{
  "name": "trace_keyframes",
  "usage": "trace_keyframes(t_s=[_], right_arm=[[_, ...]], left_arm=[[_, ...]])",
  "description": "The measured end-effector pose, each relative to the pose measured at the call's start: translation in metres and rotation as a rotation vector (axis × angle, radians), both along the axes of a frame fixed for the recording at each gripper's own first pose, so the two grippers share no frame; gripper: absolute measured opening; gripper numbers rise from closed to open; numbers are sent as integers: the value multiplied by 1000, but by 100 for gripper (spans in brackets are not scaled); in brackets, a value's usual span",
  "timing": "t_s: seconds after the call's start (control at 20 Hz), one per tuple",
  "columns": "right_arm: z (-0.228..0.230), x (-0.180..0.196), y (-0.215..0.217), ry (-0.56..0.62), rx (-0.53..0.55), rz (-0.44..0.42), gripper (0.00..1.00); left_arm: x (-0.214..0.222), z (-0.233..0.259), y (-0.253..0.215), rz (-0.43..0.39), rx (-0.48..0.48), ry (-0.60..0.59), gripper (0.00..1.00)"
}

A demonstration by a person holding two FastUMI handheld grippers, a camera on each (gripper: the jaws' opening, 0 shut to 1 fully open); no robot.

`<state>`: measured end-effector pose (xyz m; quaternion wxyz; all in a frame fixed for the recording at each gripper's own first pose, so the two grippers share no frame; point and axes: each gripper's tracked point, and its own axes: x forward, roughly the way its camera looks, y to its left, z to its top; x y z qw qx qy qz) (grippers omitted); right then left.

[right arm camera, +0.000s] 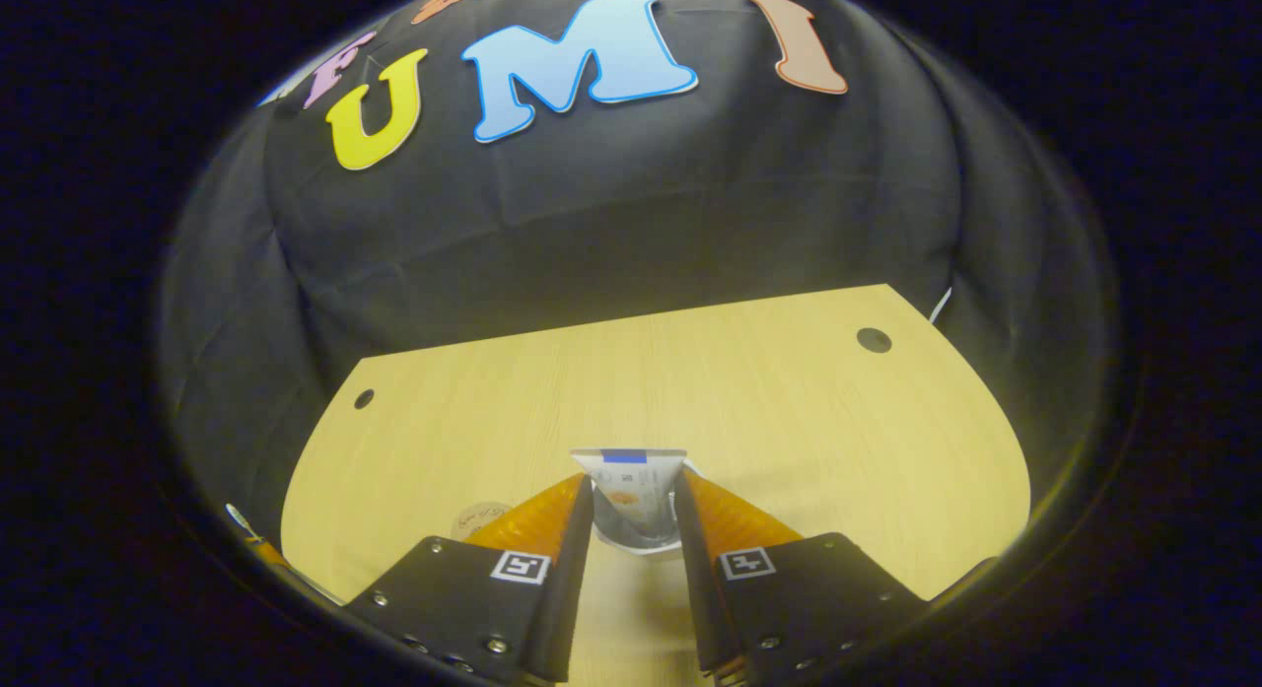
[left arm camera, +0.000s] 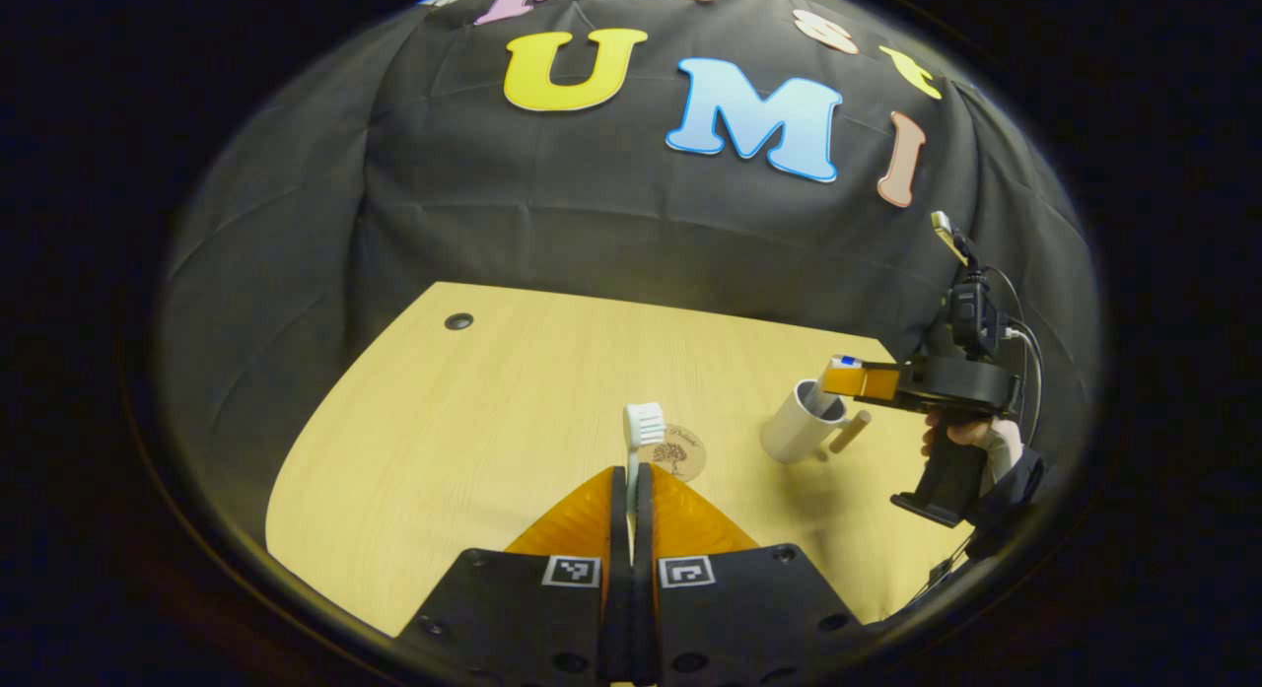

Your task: Put the toothbrush and toothpaste on the desktop into the cup, then pick up the cup and place it on the coaster on the desktop.

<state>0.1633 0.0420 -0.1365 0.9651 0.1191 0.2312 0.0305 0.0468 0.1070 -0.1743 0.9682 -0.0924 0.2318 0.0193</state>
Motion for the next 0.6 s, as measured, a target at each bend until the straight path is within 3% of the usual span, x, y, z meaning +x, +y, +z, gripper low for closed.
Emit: trace_keyframes(t_s=[0.3, 0.6], right_arm=[[40, -20, -23, -88, 60, -48, 46], [44, -48, -58, -103, 64, -98, 46]], left_arm=[[7, 14, -24, -53, 19, -44, 6], [23, 34, -66, -145, 42, -108, 8]])
